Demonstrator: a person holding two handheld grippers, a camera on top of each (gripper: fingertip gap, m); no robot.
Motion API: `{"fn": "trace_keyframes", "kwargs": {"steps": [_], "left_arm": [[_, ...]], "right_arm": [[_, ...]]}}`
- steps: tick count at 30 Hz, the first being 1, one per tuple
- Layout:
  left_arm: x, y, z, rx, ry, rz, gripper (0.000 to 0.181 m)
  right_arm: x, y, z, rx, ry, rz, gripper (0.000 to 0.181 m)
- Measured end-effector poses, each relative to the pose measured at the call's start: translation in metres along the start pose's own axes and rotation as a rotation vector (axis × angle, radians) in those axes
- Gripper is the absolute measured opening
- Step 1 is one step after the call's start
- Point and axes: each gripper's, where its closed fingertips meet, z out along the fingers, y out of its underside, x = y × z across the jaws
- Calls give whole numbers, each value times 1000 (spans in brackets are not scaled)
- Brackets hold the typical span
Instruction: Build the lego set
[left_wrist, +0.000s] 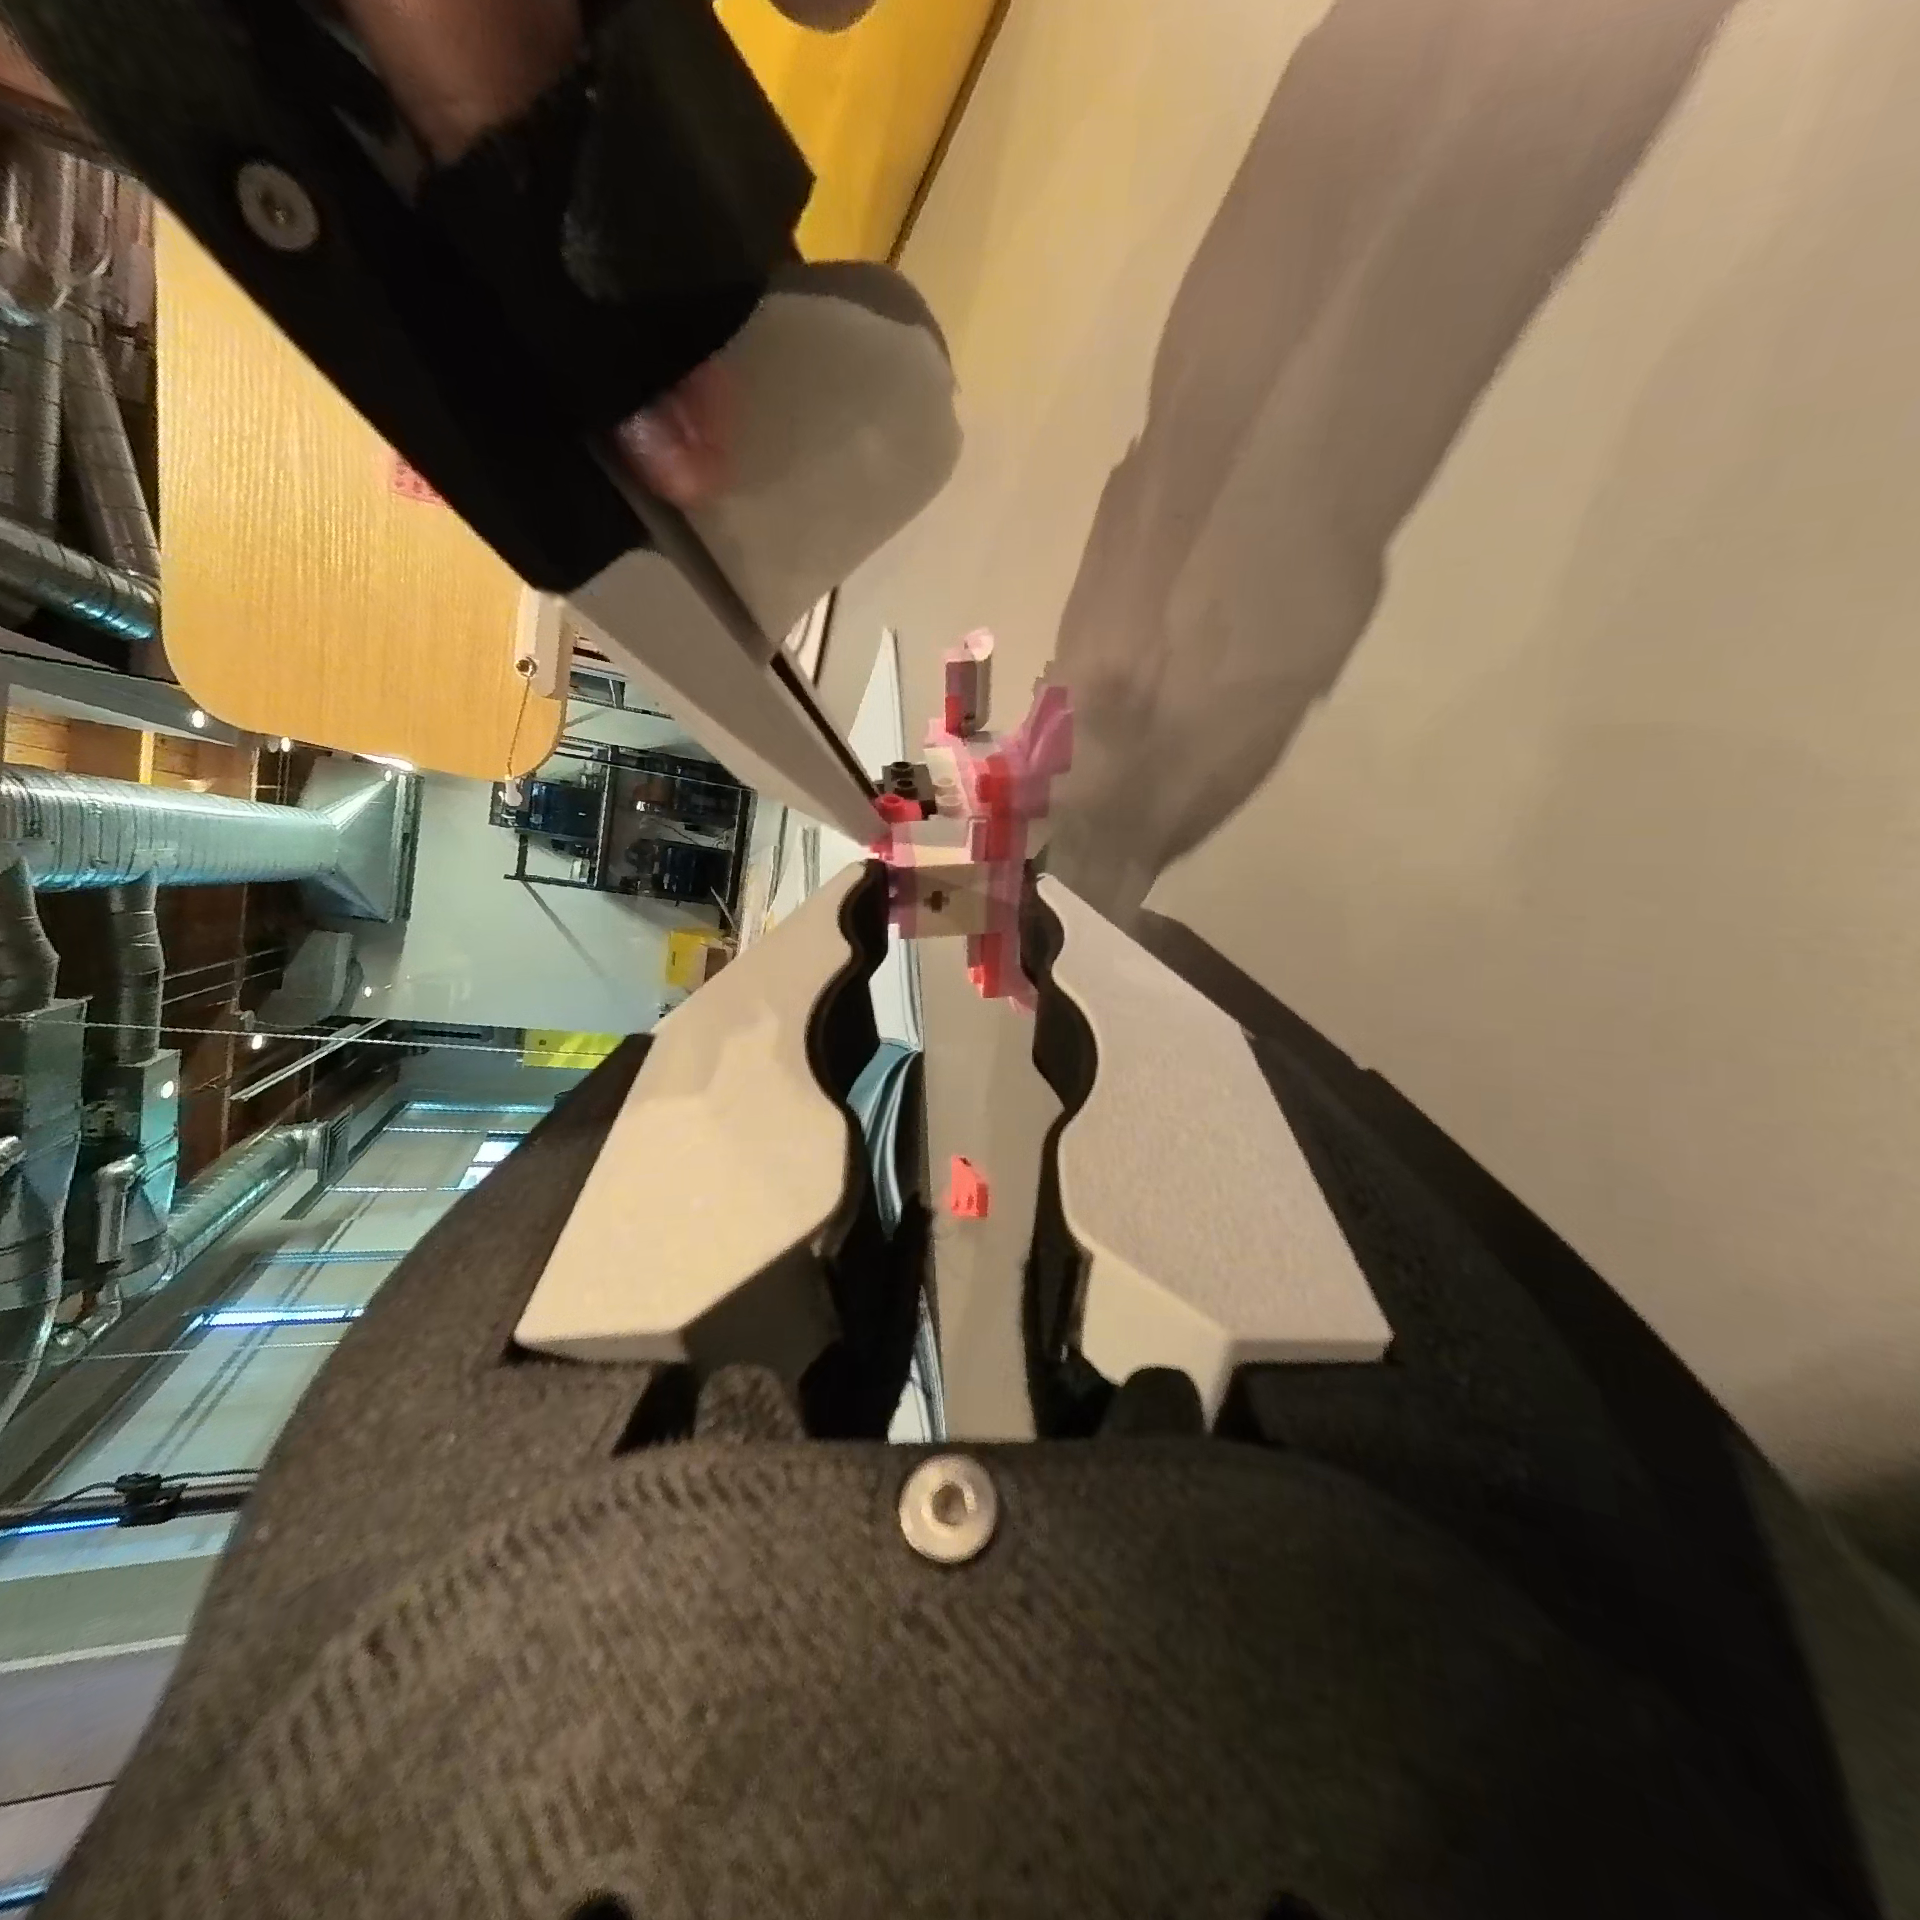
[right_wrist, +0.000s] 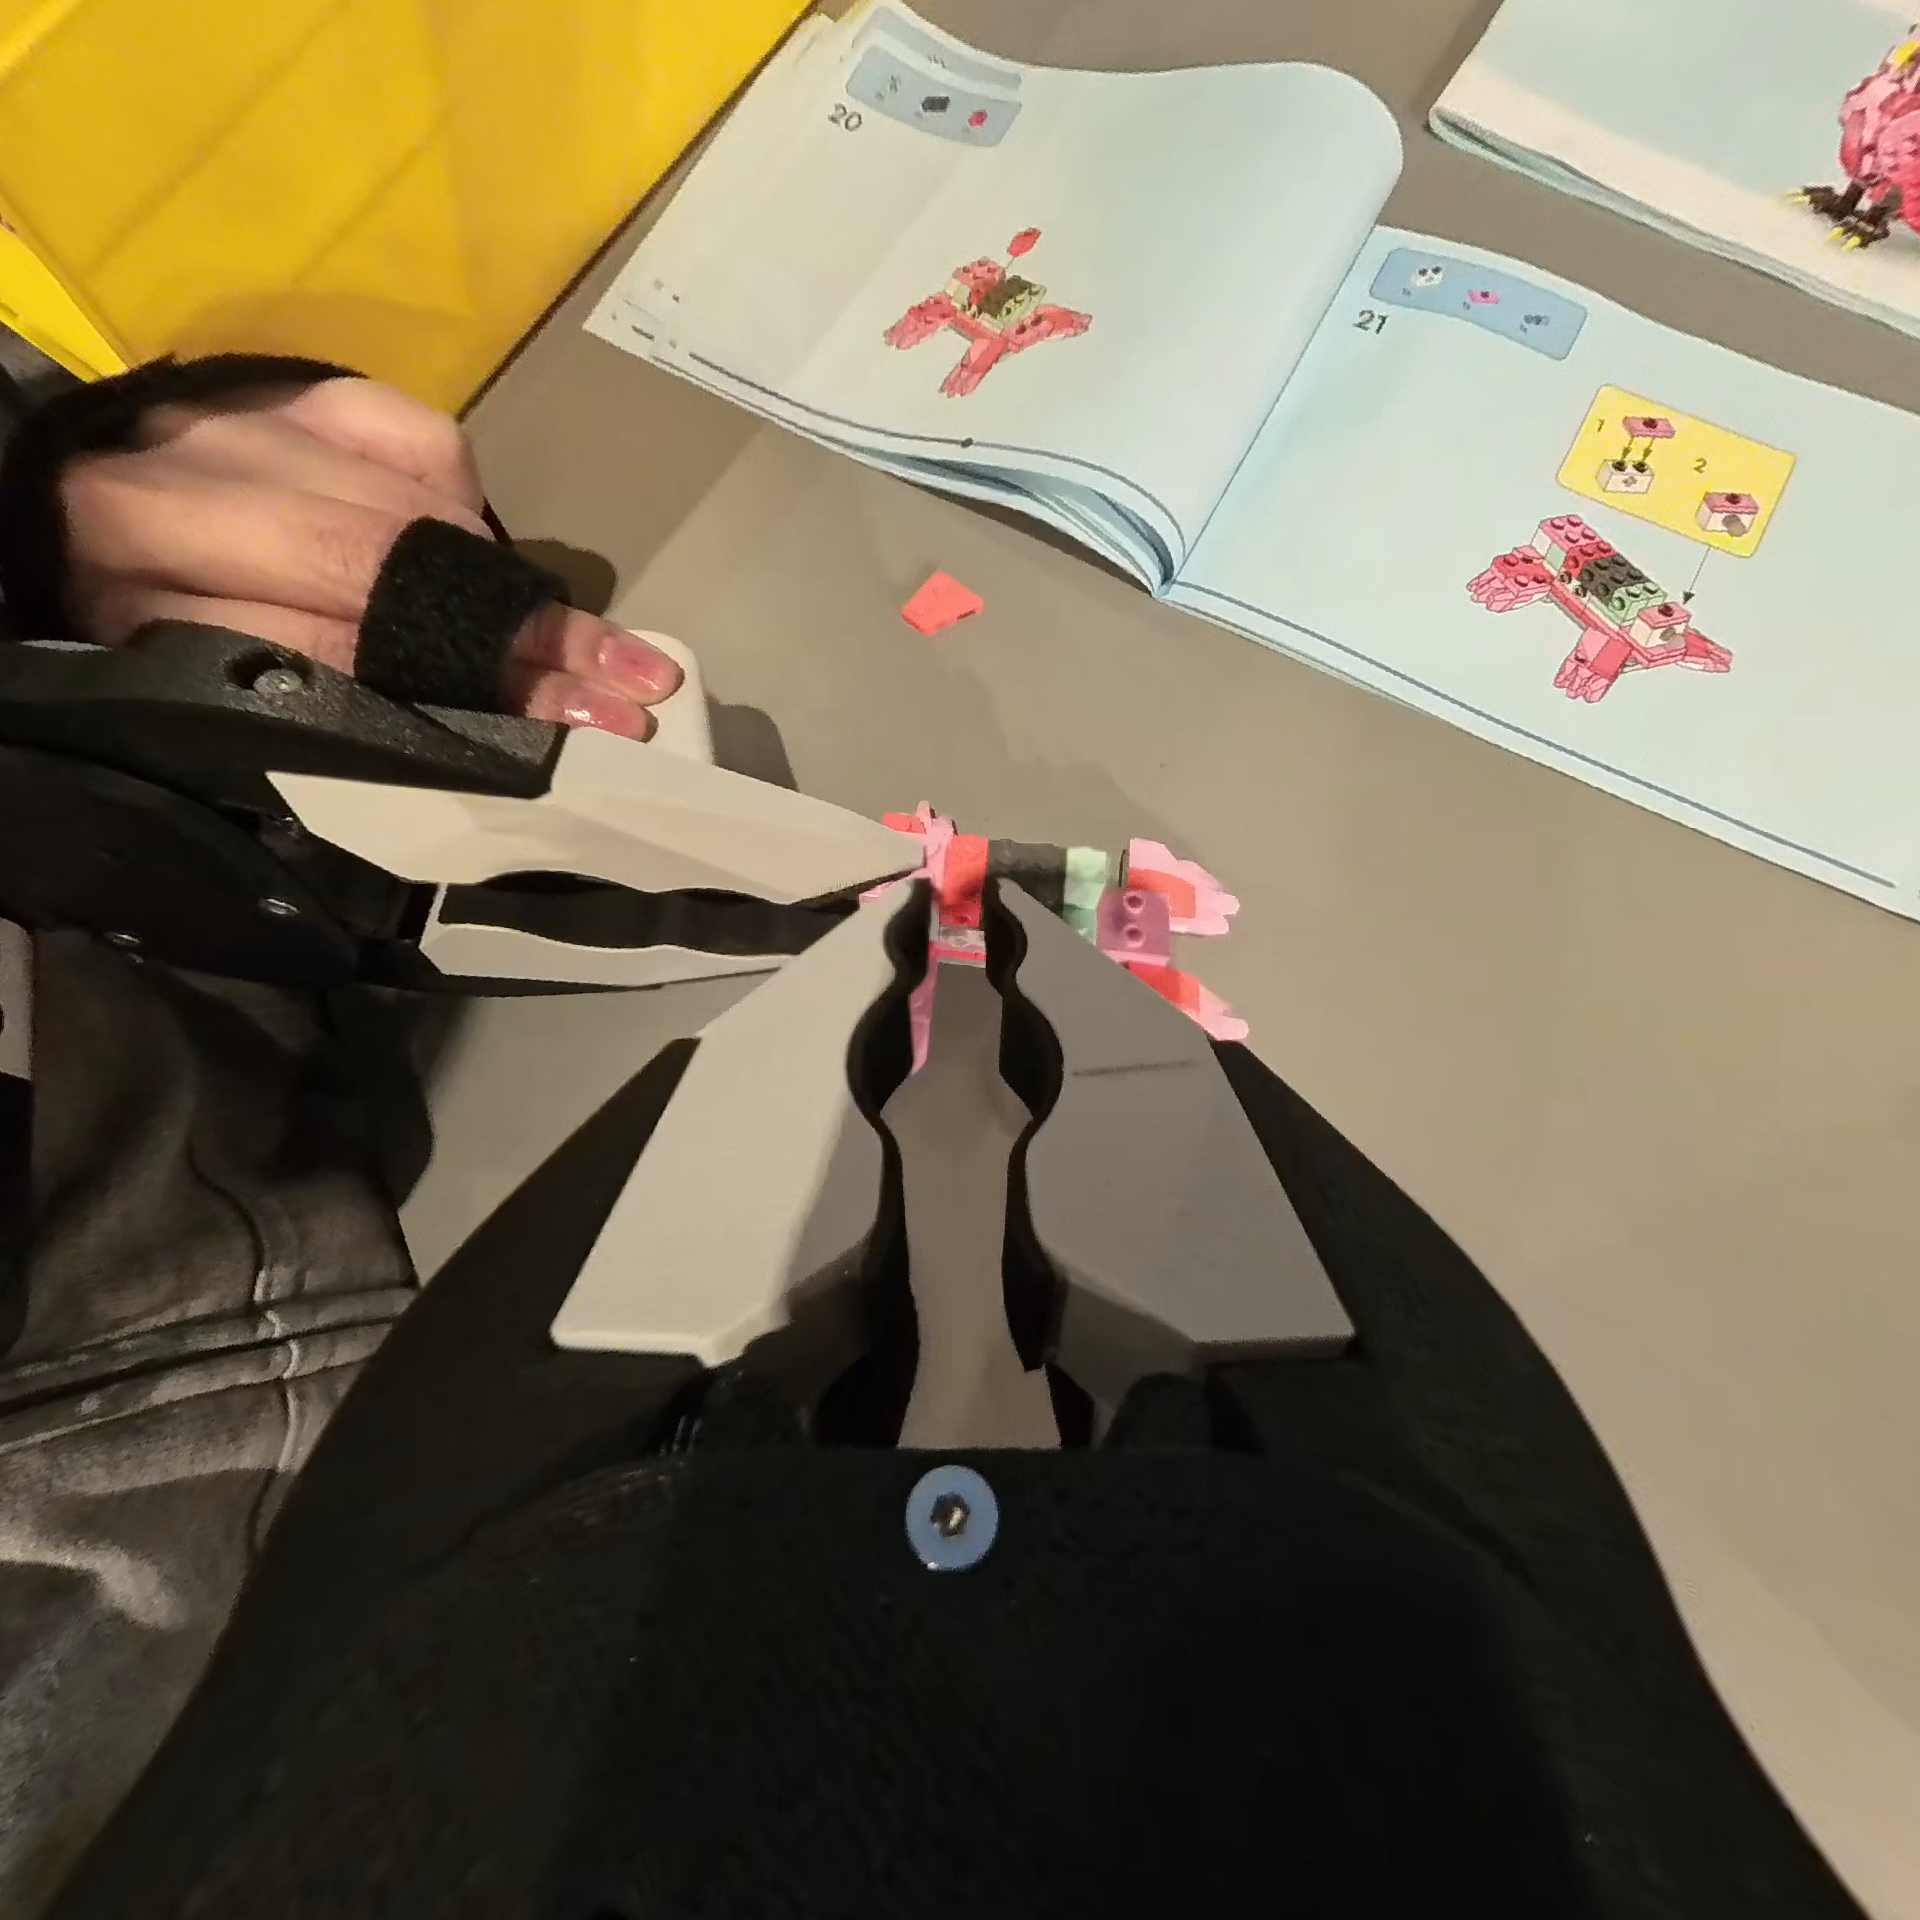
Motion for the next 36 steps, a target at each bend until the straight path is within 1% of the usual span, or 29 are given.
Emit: {"fn": "trace_keyframes", "kwargs": {"steps": [5,7,9,10,12,16,17,19,22,25,31,36], "left_arm": [[-1,0,0,1,-4,0,24],[-1,1,1,-1,-6,-4,24],[-2,2,1,-3,-7,-11,24],[-2,2,1,-2,-7,-17,24],[-3,2,1,1,-5,-30,24],[-4,-1,1,23,0,-58,25],[-5,-2,0,26,-2,-65,25],[-5,-2,0,29,-4,-75,25],[-5,-3,0,38,1,-89,25],[-5,-4,0,47,9,-101,25],[-5,-5,-1,54,7,-107,25],[-4,-4,0,51,16,-106,25]], "right_arm": [[2,-1,-1,23,-12,26,16],[0,-6,-6,64,-37,-3,30],[-1,-14,-16,142,-57,-93,45],[1,-16,-22,181,-46,-180,52],[10,-13,-27,228,42,-436,60],[17,0,-20,260,299,-1071,65],[15,3,-15,259,335,-1183,66],[10,8,-6,264,363,-1300,68],[6,8,4,277,391,-1382,64],[5,4,9,294,438,-1450,50],[6,1,15,302,480,-1478,34],[6,1,16,293,493,-1503,31]]}}
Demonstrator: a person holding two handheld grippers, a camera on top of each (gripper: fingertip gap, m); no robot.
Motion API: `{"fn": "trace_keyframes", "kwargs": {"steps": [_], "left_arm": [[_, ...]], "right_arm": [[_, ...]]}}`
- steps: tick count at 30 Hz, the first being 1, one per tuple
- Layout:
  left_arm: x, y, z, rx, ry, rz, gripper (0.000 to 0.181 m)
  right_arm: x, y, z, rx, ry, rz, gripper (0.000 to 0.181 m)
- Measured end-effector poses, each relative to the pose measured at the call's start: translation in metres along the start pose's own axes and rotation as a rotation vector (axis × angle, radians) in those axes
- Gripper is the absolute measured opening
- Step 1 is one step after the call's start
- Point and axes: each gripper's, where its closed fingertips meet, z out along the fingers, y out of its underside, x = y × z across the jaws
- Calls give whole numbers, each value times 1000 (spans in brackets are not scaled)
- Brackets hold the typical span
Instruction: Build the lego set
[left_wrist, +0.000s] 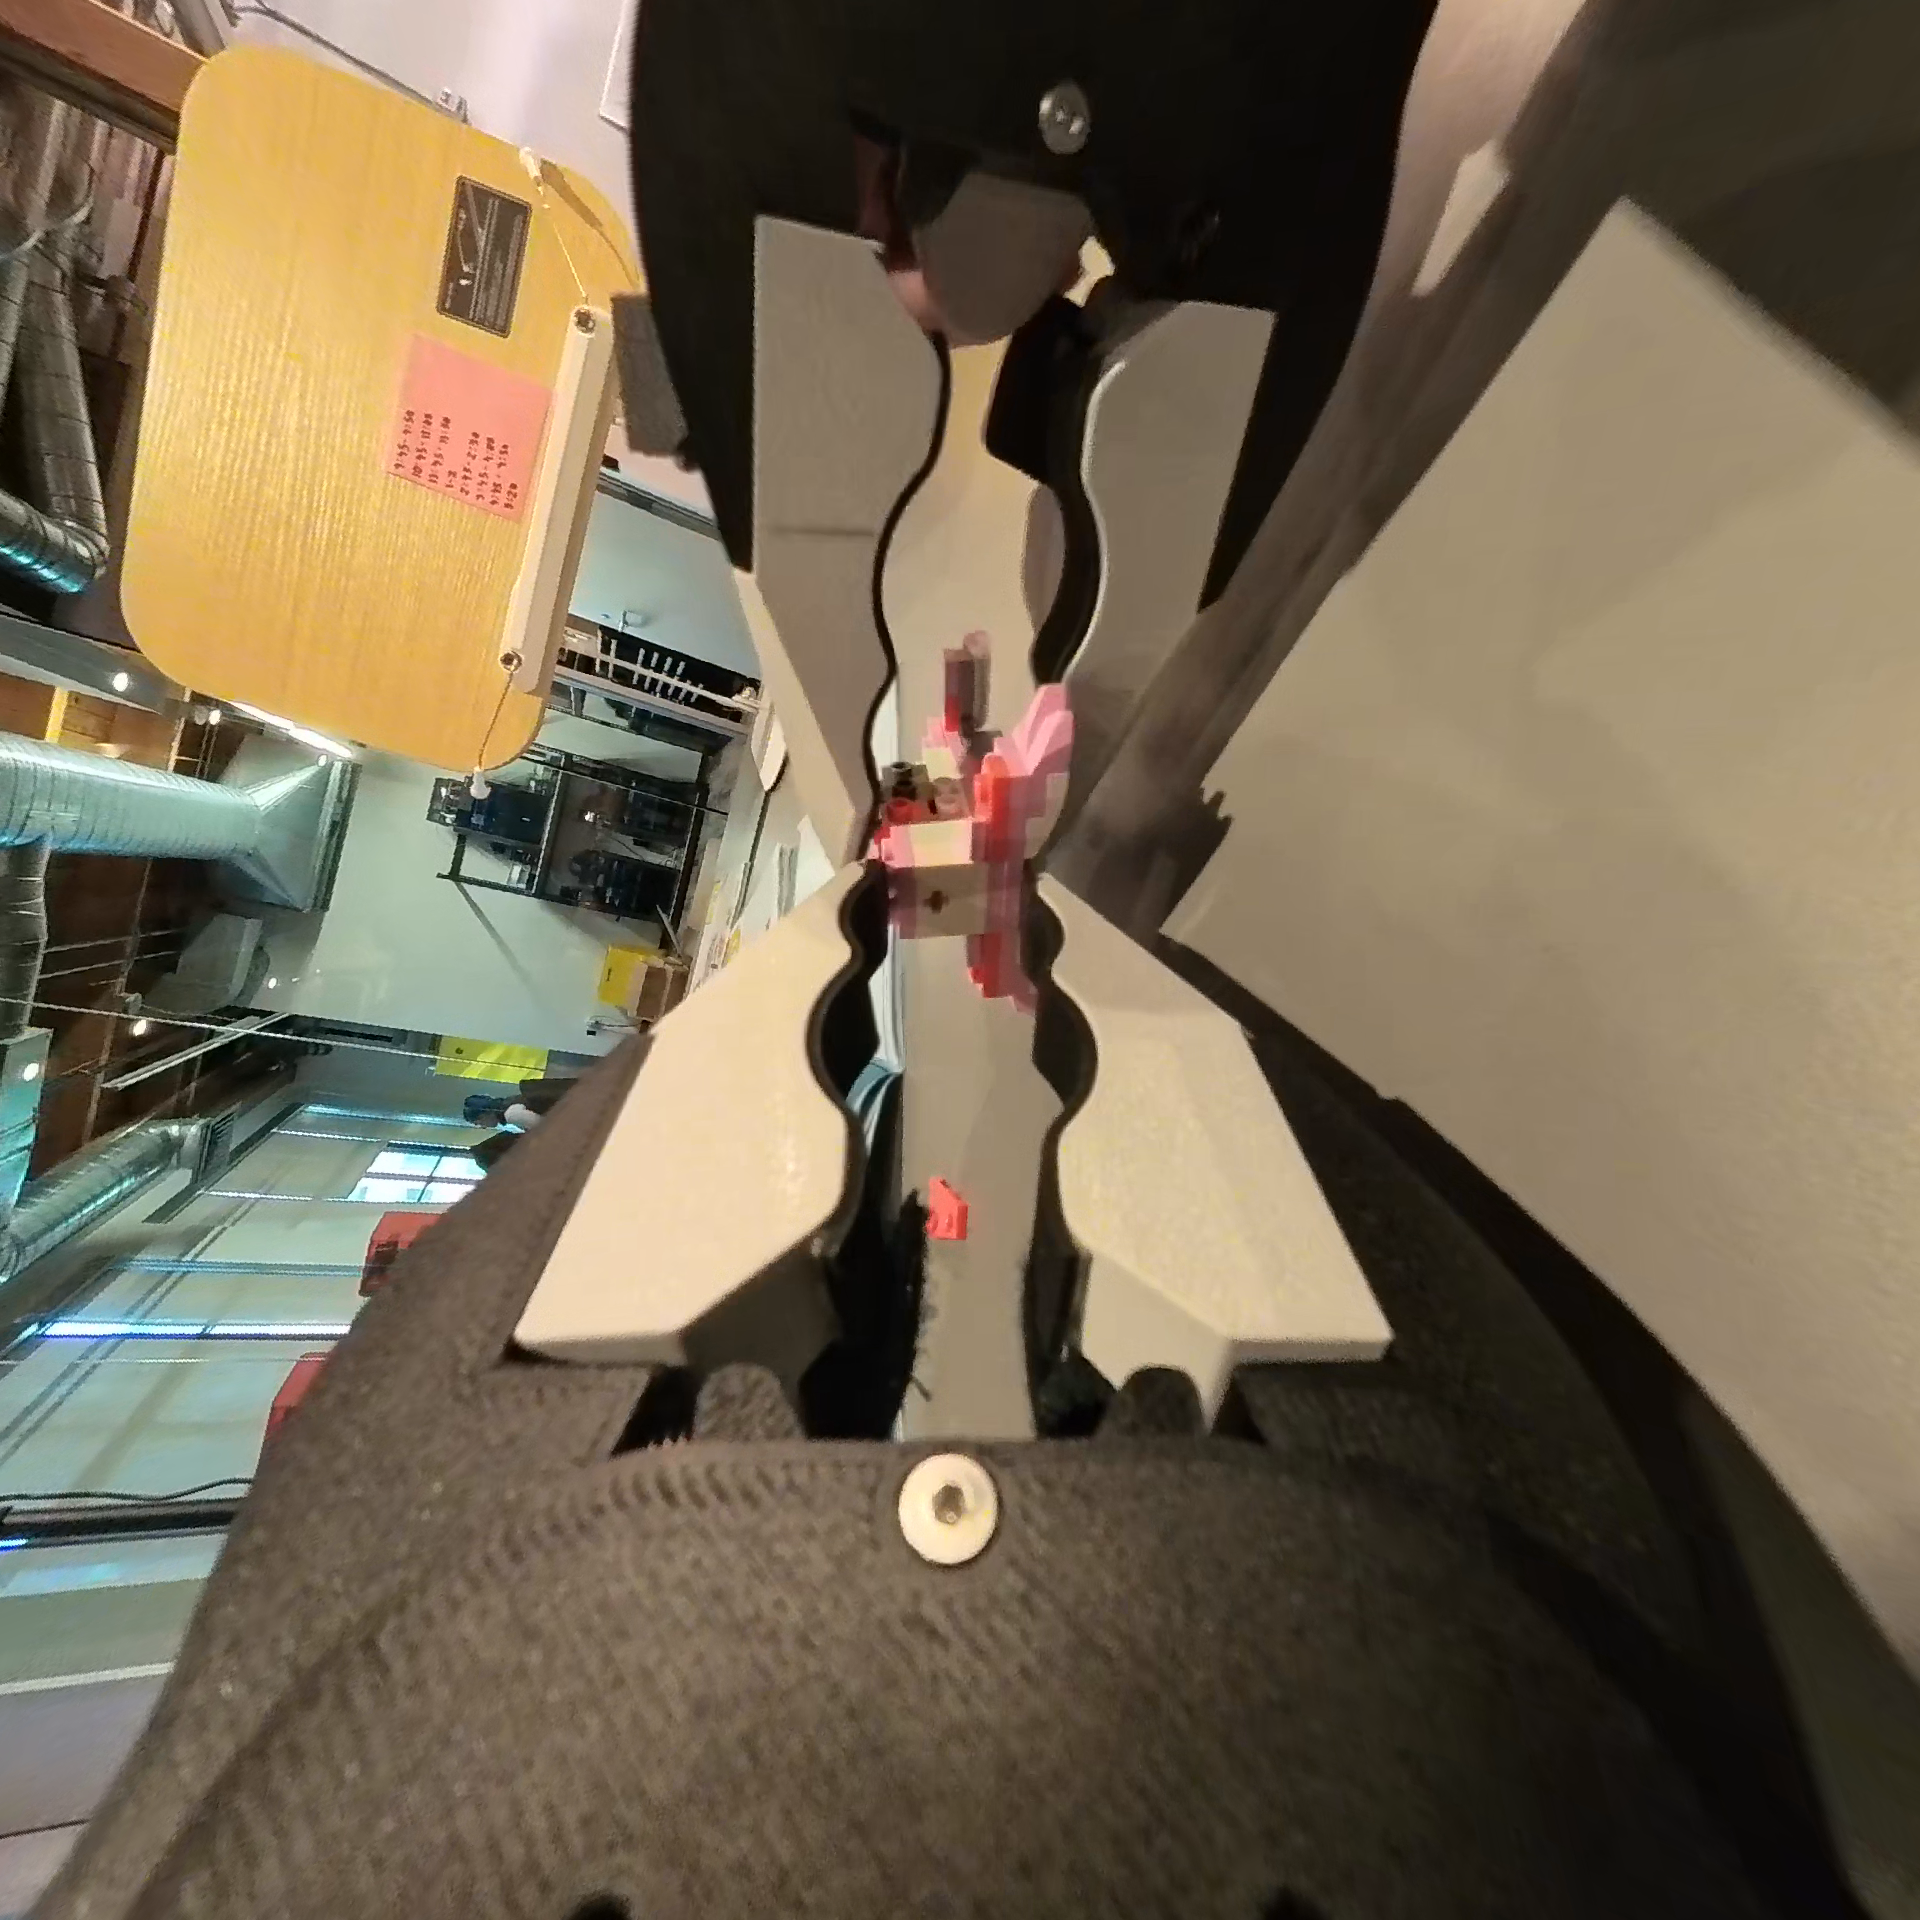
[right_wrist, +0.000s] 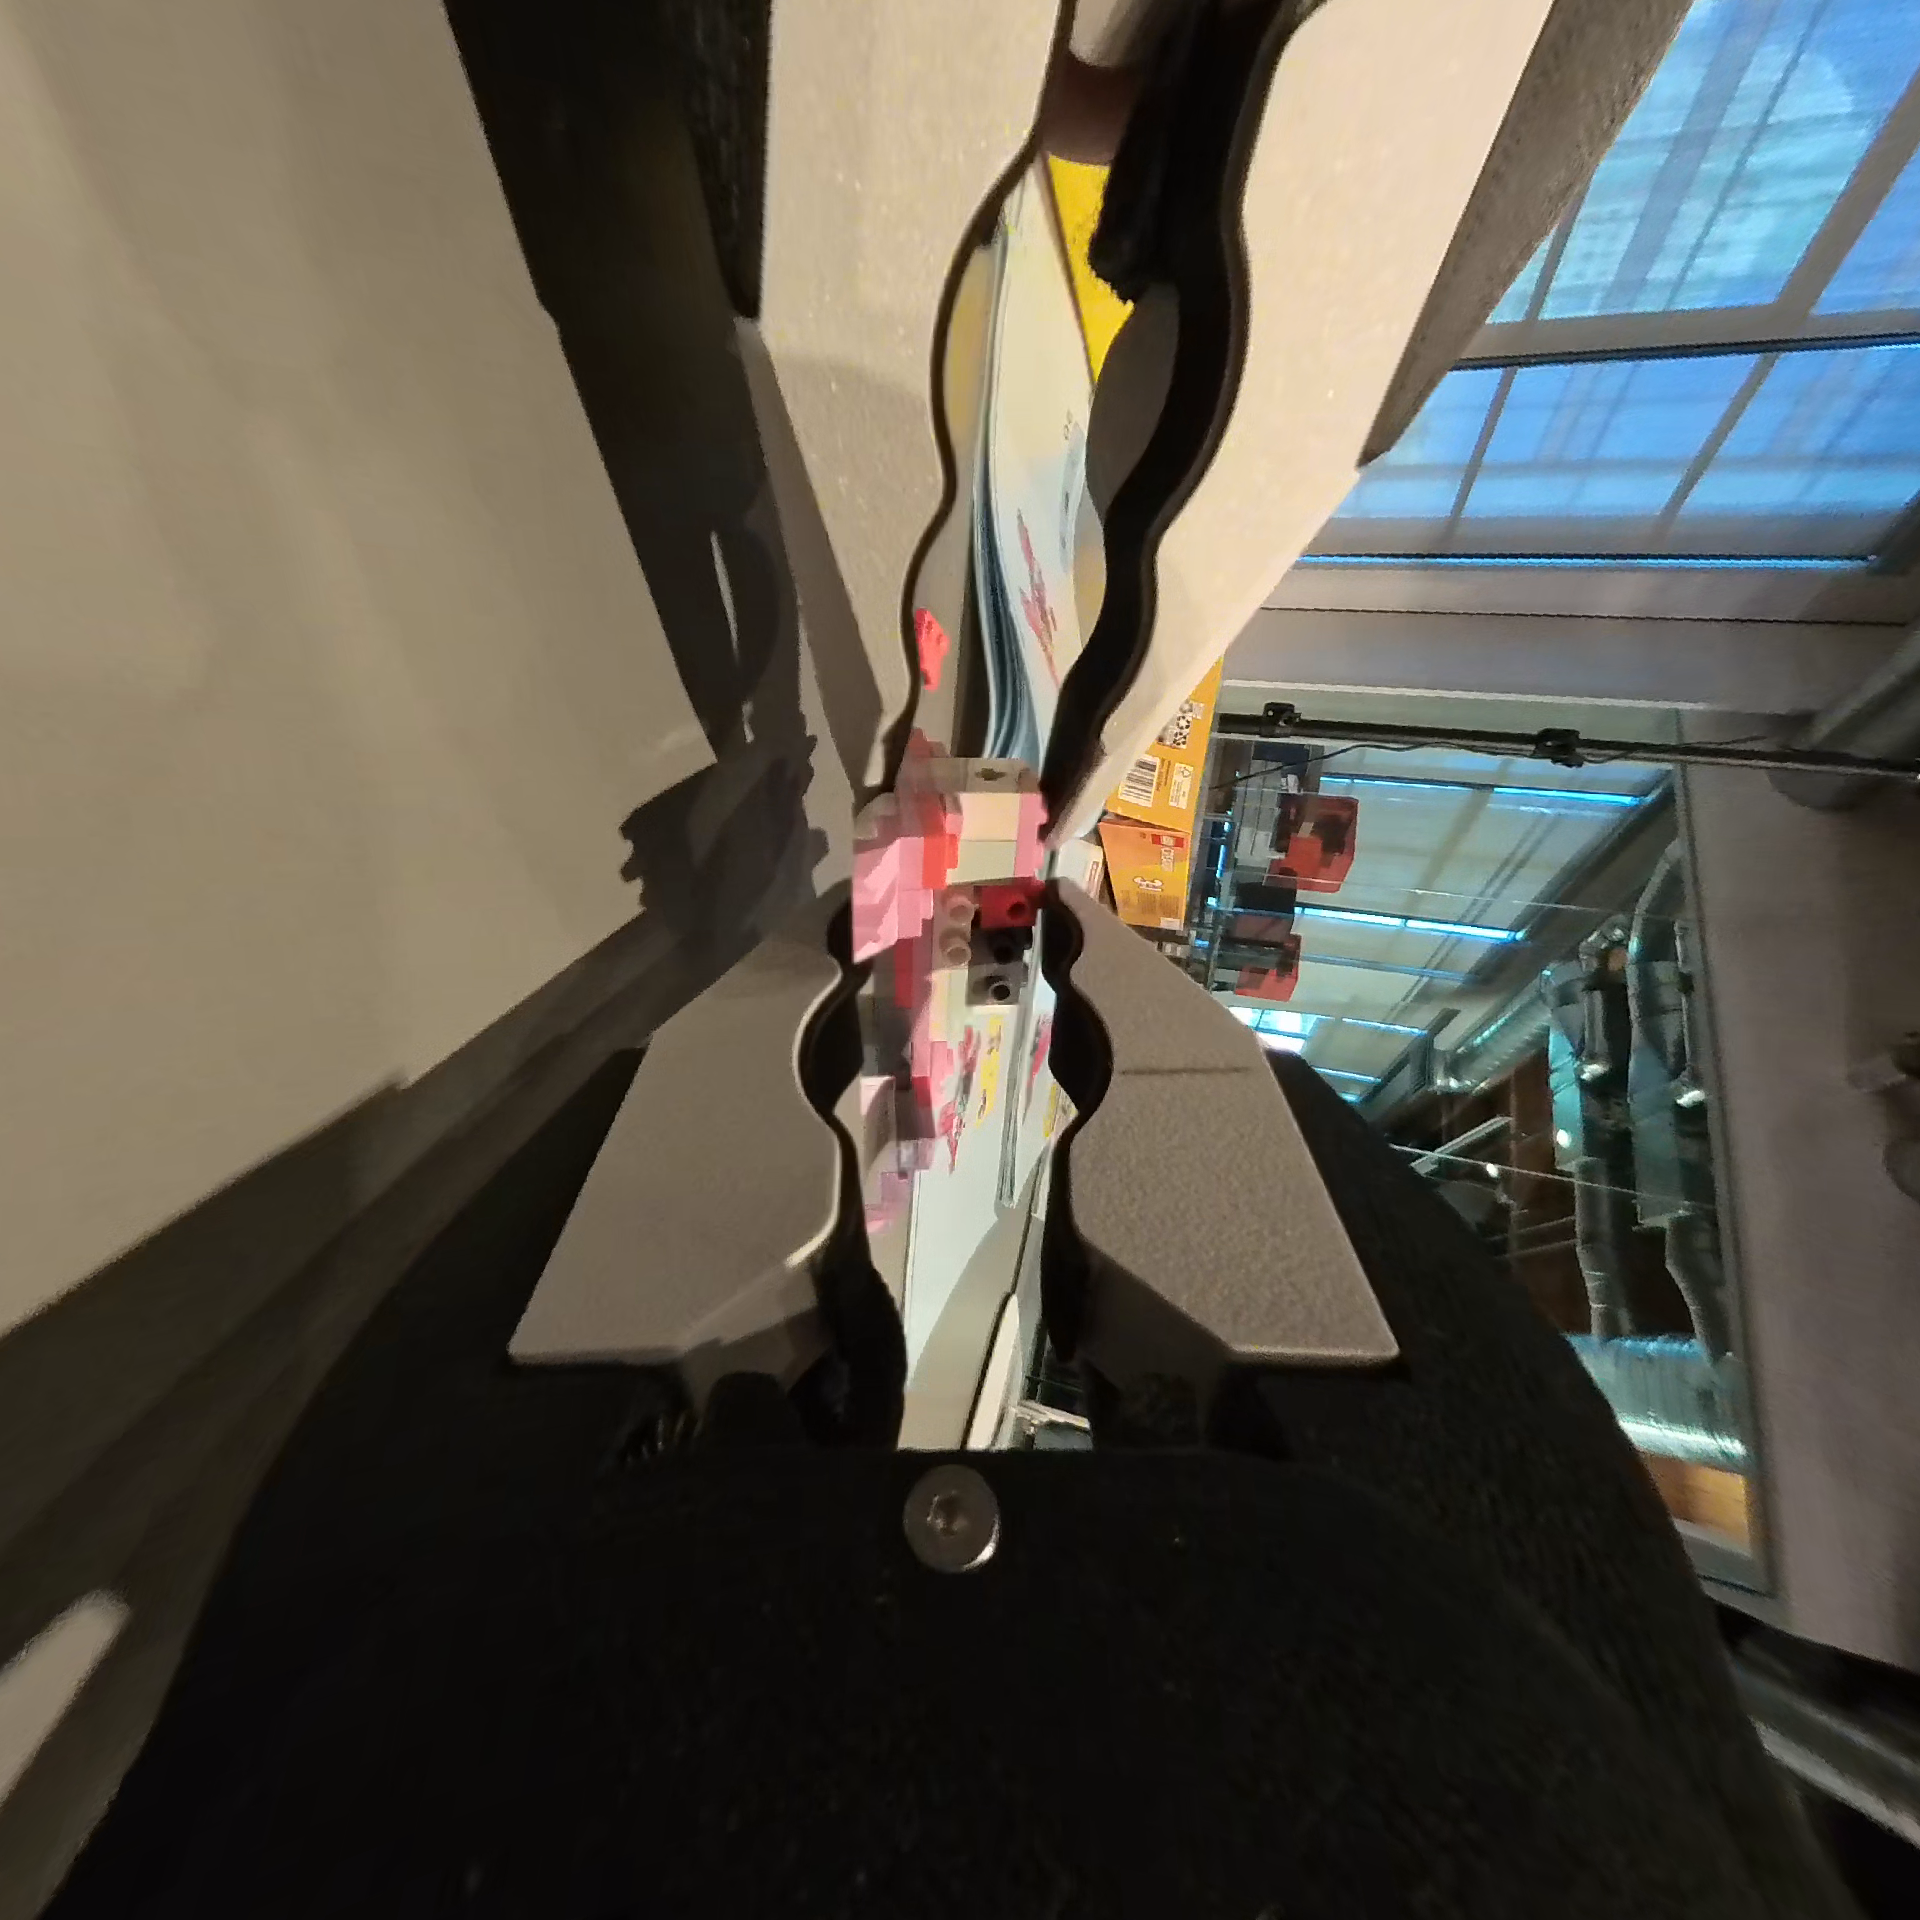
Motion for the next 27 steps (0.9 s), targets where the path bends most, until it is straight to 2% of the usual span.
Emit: {"fn": "trace_keyframes", "kwargs": {"steps": [13,20,27], "left_arm": [[8,0,1,-5,28,42,25],[4,-2,0,12,20,12,25],[4,-4,-2,26,14,24,25]], "right_arm": [[-9,0,-2,-40,-78,-41,28],[-5,-1,-1,-6,-79,67,34],[-5,-4,-3,40,-80,-9,30]]}}
